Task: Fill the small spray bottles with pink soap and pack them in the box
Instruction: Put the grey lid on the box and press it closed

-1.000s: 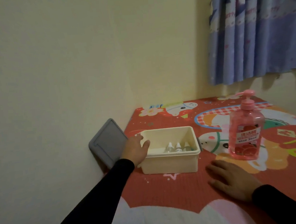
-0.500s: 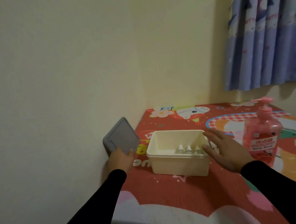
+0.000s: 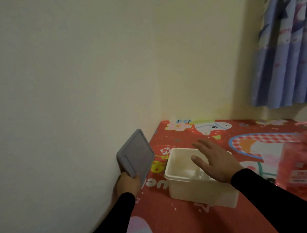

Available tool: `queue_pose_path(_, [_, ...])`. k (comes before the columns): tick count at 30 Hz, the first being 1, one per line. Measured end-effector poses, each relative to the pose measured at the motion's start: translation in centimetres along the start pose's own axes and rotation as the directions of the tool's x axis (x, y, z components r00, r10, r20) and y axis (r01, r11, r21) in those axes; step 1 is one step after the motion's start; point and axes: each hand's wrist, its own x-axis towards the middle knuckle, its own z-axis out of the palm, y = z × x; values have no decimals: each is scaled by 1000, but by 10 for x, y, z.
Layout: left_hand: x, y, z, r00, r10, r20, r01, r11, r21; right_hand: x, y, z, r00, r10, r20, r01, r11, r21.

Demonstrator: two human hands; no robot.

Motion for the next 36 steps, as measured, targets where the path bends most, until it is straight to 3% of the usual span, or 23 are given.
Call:
queue_pose_path(5, [9,-4,2,999,39,-30,-40,999,-27,15,-8,6,1000,-18,13,18,1000,19])
queue_pose_path(15, [6,25,-18,961,263,-88,-273,952,-139,18,-11,-3,1000,11,-8,-11,999,53])
queue_pose_path(19, [-9,59,-27,941,337,-11,-307,842,-443,14,-4,-10,995,89,-40,-84,990,110])
queue_pose_path(22, [-5,70,-17,922,372,106,-237,760,-606,9,4,-15,985,159,-61,-146,974,174])
queue_pose_path(28, [-15,84,4,874,427,232,-199,749,-632,-4,25,-24,953,298,-45,-279,928,246])
queue_pose_path(36, [-30,103,32,831,508,229,-334,783,-525,-35,45,-18,904,425,-42,-382,849,366])
